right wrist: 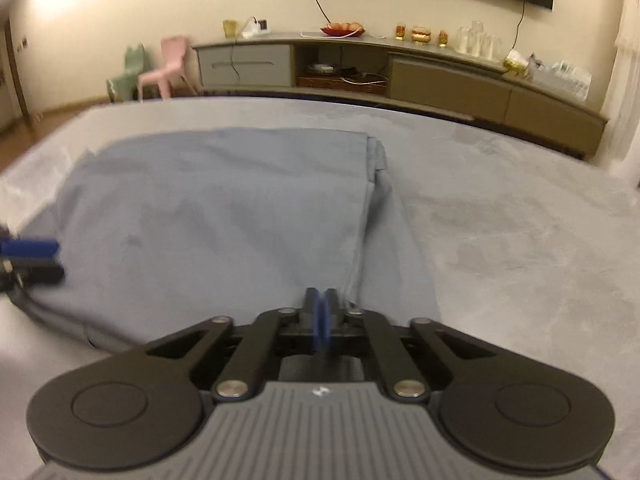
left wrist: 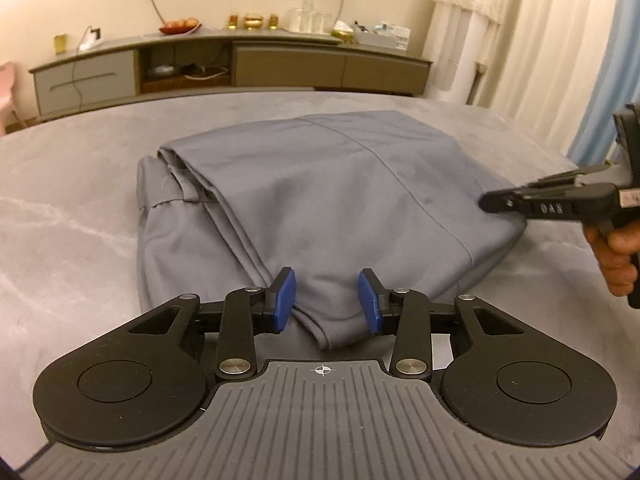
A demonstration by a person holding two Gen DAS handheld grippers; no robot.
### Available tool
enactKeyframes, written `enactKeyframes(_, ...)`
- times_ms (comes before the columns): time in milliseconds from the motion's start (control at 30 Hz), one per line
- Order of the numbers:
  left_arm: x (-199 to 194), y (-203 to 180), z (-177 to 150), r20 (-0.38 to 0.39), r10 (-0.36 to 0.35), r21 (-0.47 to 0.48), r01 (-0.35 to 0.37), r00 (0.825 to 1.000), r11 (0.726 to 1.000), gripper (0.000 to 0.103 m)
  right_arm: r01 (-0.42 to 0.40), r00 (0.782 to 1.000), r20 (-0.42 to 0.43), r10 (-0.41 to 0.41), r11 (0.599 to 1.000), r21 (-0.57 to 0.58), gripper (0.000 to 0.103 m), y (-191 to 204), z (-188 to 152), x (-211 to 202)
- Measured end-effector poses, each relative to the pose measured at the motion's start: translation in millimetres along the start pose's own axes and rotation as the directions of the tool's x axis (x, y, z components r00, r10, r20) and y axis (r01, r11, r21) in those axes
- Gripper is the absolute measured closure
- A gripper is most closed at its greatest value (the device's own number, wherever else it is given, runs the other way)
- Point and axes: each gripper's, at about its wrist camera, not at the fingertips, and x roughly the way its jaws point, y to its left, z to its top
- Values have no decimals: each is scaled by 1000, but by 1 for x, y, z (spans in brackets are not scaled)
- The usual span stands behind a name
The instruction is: Fold clothes
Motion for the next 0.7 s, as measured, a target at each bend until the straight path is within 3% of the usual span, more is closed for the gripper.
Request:
enactKeyframes(67, 11, 3, 7, 15, -13, 4, 13, 1000, 1000, 71, 51, 999, -3, -51, 998, 32, 103, -4, -1, -4)
enactKeyframes(167, 22, 9, 18, 22, -21, -45, 22, 1000, 999, 71, 204, 979, -9, -203, 979, 11, 101, -13, -9, -3)
enactKeyframes(267, 6, 23, 13, 34, 36, -119, -32, 999, 992, 69, 187, 982, -16, -186, 979, 77, 101, -32, -17, -21)
enactKeyframes(333, -19, 37, -5, 75, 84, -153, -72, 994, 986, 70, 211, 975, 54, -215, 975, 77, 94, -29, -13, -43)
enactKeyframes(433, -52, 59, -29, 157, 76, -287, -29, 985, 958, 67, 104, 976, 191, -108, 994, 31, 84, -5, -3, -70)
enactKeyframes(533, -43, 59, -36, 98, 104, -246, -78, 990, 966, 69, -66, 978, 194, 70, 997, -29, 77, 24, -8, -57)
enactKeyframes(633, -31, 60, -39, 41, 170, -195, -159, 985, 968, 67, 32, 998, 59, -28, 997, -65, 75, 25, -26, -18)
enactKeyframes(700, -33, 64, -38, 20, 194, -209, -186, 981, 960, 66, 33, 999, 34, -34, 999, 30, 76, 3, -24, -17)
